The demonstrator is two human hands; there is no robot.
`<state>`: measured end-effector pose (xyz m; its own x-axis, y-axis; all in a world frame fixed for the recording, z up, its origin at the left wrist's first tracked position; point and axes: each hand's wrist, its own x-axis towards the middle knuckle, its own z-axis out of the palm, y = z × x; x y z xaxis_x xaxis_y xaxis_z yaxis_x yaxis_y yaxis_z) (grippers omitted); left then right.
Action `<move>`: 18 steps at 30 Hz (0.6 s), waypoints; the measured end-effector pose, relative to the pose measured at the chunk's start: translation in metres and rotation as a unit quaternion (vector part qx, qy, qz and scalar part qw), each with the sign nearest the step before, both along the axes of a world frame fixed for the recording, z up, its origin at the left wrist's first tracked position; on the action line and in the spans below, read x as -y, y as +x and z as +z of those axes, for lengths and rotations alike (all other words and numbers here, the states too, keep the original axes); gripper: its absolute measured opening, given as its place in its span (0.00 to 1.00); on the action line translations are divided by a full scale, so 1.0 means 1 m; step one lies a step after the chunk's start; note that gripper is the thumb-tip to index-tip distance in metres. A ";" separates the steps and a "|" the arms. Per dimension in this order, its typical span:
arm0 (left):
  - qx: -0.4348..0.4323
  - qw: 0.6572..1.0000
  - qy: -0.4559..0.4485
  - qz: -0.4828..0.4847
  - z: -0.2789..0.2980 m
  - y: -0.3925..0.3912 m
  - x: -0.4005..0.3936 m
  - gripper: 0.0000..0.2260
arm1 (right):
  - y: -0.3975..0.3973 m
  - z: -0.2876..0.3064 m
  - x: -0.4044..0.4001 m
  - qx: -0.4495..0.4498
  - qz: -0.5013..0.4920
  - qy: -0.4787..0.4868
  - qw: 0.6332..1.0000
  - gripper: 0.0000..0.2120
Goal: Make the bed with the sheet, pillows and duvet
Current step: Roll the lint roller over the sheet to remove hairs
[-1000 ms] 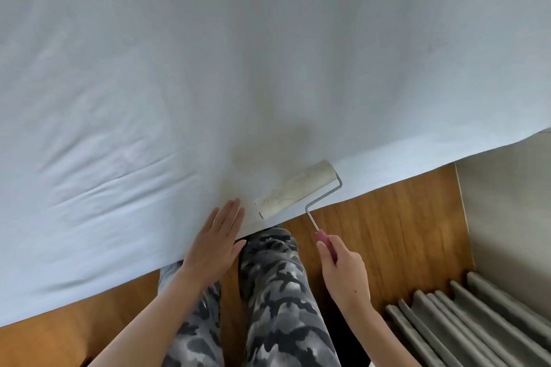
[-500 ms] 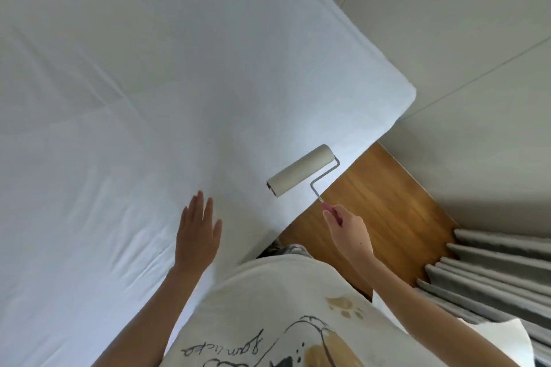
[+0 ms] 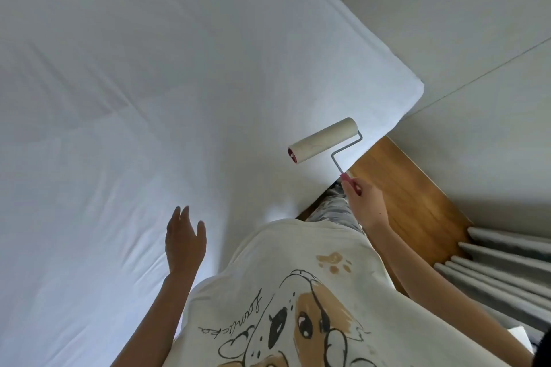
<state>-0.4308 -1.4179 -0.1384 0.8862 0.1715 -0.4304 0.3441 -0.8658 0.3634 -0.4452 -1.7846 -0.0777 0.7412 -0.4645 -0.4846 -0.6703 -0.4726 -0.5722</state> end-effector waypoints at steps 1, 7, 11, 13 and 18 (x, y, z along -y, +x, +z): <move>0.001 1.000 0.002 0.002 -0.002 0.007 0.017 0.23 | 0.010 -0.007 0.015 -0.003 0.008 0.002 1.000 0.16; -0.009 0.999 0.021 0.029 -0.039 0.069 0.149 0.22 | 0.095 -0.050 0.134 -0.024 0.125 0.012 0.992 0.17; -0.046 0.995 0.002 0.084 -0.050 0.105 0.272 0.21 | 0.172 -0.066 0.227 -0.058 0.235 -0.003 0.970 0.17; -0.057 0.992 -0.015 0.112 -0.051 0.127 0.329 0.22 | 0.206 -0.074 0.262 -0.067 0.255 -0.006 0.965 0.16; -0.050 0.987 -0.030 0.151 -0.083 0.179 0.410 0.22 | 0.283 -0.115 0.307 -0.039 0.299 0.002 0.953 0.14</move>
